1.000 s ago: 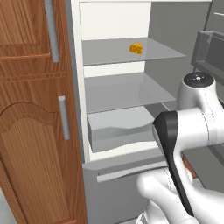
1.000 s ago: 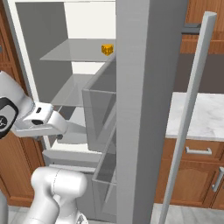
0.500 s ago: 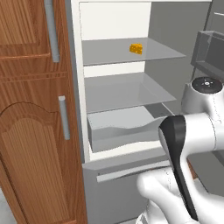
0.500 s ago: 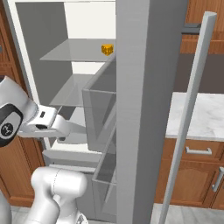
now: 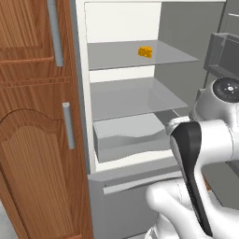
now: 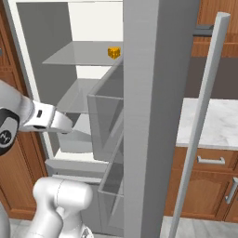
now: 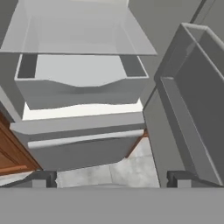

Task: Take the cheese, chicken drumstick, and eggplant from the fridge and place them on the plate on the dining counter to create an appetizer plate.

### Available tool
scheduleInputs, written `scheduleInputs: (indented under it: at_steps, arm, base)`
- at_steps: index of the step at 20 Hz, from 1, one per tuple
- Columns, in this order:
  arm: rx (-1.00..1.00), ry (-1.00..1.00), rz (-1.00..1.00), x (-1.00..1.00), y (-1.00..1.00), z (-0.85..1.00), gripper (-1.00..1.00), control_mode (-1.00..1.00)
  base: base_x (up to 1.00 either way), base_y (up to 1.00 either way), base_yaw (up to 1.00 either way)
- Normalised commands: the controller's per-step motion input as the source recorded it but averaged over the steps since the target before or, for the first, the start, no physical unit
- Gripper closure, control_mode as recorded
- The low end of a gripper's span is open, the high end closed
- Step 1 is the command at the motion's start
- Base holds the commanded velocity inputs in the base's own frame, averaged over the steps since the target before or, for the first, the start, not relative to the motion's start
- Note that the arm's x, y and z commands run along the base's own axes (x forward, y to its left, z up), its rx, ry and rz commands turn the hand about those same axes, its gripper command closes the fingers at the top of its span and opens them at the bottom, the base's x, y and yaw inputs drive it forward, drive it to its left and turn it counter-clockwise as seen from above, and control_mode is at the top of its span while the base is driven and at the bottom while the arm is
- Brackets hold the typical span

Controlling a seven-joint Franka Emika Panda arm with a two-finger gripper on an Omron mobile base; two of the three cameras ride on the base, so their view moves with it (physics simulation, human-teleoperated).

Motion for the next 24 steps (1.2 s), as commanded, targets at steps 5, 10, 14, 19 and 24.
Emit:
scheduleInputs:
  at_steps: [5,10,14,19,24]
  arm:
    - [0.05,0.0,-0.02,0.42,0.15,0.77,-1.0,-1.0]
    - [0.08,0.0,0.0,0.24,0.02,0.43,-1.0,-1.0]
    - [0.09,-0.02,0.0,0.16,0.0,0.14,-1.0,-1.0]
    - [0.07,-0.03,-0.01,0.53,-0.02,-0.02,-1.0,-1.0]
    - [0.05,-0.04,0.0,0.74,-0.15,-0.03,-1.0,-1.0]
  base:
    - [0.0,0.0,0.0]
    - [0.0,0.0,0.0]
    - [0.0,0.0,0.0]
    - [0.0,0.0,0.0]
    - [0.0,0.0,0.0]
